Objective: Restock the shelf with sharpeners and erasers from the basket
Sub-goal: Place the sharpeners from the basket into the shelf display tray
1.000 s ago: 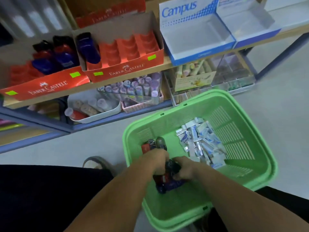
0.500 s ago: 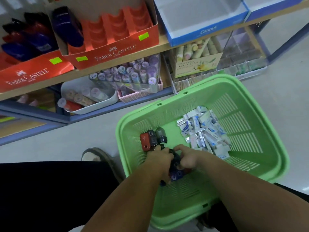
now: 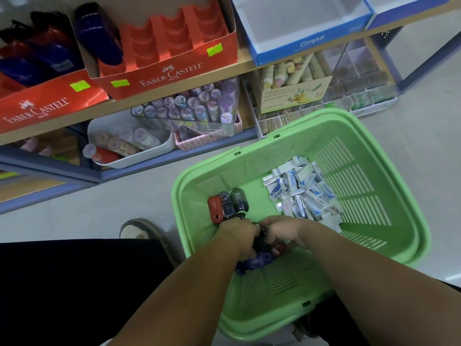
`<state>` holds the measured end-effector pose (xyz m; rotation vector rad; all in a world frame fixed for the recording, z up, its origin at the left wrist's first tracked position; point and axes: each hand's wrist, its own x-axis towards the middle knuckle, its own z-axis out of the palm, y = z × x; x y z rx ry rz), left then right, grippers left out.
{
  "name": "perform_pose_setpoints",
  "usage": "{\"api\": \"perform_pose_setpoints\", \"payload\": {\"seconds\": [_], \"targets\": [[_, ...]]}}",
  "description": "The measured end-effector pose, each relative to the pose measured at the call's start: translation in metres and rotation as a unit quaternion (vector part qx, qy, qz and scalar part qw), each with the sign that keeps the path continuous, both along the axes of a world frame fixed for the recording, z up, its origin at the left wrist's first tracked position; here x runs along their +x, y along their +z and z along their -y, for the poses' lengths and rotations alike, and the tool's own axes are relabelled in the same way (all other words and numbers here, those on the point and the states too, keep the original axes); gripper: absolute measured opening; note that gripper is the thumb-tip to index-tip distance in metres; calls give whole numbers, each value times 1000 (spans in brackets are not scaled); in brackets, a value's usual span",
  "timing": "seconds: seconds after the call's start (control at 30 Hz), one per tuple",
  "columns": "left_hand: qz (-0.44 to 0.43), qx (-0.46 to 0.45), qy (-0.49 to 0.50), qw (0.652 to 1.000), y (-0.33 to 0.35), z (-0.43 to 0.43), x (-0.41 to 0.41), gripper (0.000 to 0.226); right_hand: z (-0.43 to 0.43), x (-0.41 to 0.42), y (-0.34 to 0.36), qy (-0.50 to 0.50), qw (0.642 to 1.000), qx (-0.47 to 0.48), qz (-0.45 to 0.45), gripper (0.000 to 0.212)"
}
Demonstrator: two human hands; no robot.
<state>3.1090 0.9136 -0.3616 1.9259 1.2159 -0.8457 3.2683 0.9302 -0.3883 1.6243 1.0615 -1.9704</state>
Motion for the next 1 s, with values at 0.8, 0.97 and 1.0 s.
{"api": "perform_pose_setpoints", "payload": {"seconds": [0.8, 0.97, 1.0], "targets": [[212, -42, 391, 895, 153, -66, -85, 14, -51, -22, 94, -116, 980, 146, -72, 22], [318, -85, 556, 763, 203, -73, -103, 8, -79, -43, 188, -194, 951, 130, -203, 31], [339, -91, 570, 743, 213, -73, -107, 8, -80, -49, 206, -189, 949, 136, -214, 30]]}}
